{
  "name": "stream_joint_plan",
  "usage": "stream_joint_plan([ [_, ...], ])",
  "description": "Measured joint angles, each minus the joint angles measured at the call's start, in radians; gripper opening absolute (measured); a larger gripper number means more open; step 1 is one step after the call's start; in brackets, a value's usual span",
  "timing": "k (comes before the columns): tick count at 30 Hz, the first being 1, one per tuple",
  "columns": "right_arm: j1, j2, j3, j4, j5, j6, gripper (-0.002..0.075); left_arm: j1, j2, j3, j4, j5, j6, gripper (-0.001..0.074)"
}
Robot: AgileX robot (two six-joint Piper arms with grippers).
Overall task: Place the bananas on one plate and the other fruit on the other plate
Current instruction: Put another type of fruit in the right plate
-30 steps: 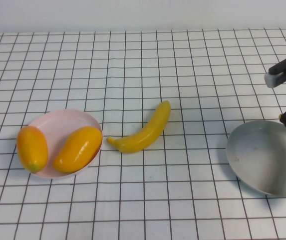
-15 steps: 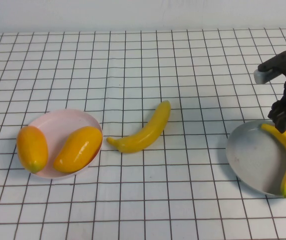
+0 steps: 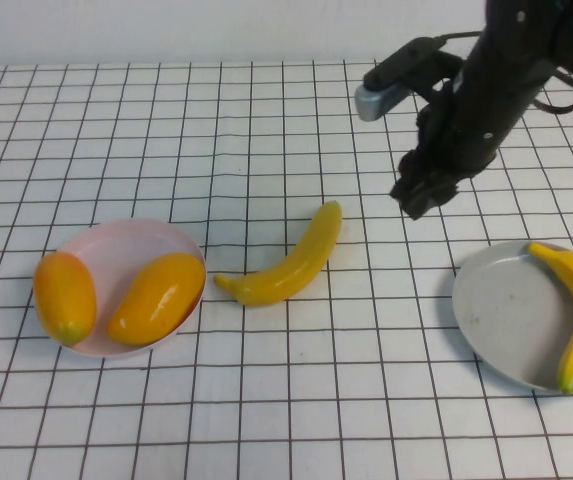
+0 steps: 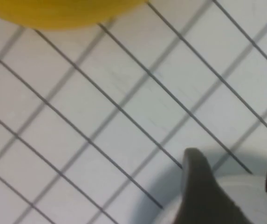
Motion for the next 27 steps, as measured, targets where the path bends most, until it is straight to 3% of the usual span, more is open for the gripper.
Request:
stream_joint_plan([
  [9,0.045,0.203,-0.176,0.152,0.005,0.191,0.0480,0.000,0.000,0.000,0.000,0.000,0.000,-0.0004],
  [23,0.045,0.465,-0.427,0.244,0.005,0.470,0.0498,0.000,0.000,0.000,0.000,0.000,0.000,-0.0004],
  [27,0.045,0.517,-0.484,0.246,0.005,0.539,0.0471,0.000,0.000,0.000,0.000,0.000,0.000,-0.0004],
])
